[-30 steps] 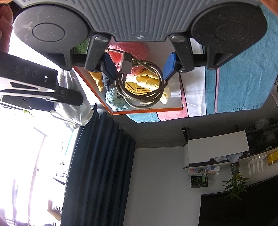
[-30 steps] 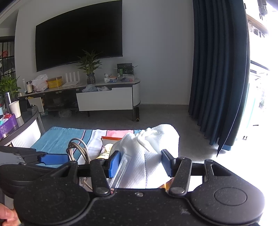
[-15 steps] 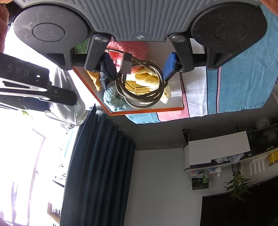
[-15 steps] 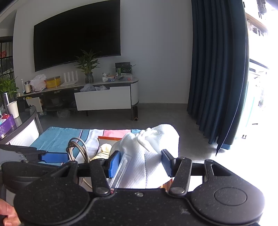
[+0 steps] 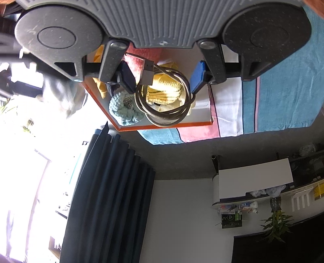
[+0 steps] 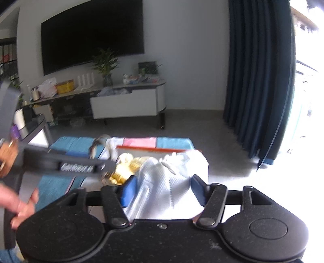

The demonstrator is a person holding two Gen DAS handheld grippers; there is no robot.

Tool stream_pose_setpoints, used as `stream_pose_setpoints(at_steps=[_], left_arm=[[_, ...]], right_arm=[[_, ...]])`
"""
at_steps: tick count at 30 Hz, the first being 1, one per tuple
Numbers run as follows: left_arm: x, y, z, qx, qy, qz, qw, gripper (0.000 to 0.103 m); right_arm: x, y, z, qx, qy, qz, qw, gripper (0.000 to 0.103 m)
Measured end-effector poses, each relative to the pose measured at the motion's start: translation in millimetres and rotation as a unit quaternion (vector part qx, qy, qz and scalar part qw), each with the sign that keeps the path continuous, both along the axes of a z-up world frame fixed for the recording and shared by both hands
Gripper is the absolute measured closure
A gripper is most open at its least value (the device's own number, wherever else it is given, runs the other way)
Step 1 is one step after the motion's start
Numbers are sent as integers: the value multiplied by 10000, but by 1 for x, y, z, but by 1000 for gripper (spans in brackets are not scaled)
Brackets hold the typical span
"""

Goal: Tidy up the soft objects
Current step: 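Open the left gripper to drop the cable into the box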

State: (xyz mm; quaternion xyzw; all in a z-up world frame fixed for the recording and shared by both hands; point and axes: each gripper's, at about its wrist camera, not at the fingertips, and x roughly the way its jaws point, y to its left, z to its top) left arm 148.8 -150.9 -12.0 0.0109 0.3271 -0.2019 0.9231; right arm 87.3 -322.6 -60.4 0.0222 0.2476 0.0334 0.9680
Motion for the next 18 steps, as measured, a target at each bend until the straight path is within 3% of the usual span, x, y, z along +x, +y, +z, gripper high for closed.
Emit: stream_pose_setpoints(at_steps=[5,11,12,13,14,18], left_arm=[[9,-7,3,-60,11,-64,10000,43],[18,-24,4,-216,125,-336,9991,41],[19,-28,3,-210,123,-424,9988,40],[19,-32,2,-209,133,-484,9985,27],[19,-34,1,-217,153,-509,9984,21],[16,-35,2,-242,115,-545,9982,20]], right_arm=[[-4,-1,-2,15,53,69,10000,20],[-11,-15,1,107,-108,-216,9997,19],[-11,-18,2,142,-111,-227,9996,19],[-12,-20,2,183,-115,-223,9995,19],[-13,-20,3,193,-124,-225,9995,19],[-16,-21,3,145,-156,-220,9995,19]])
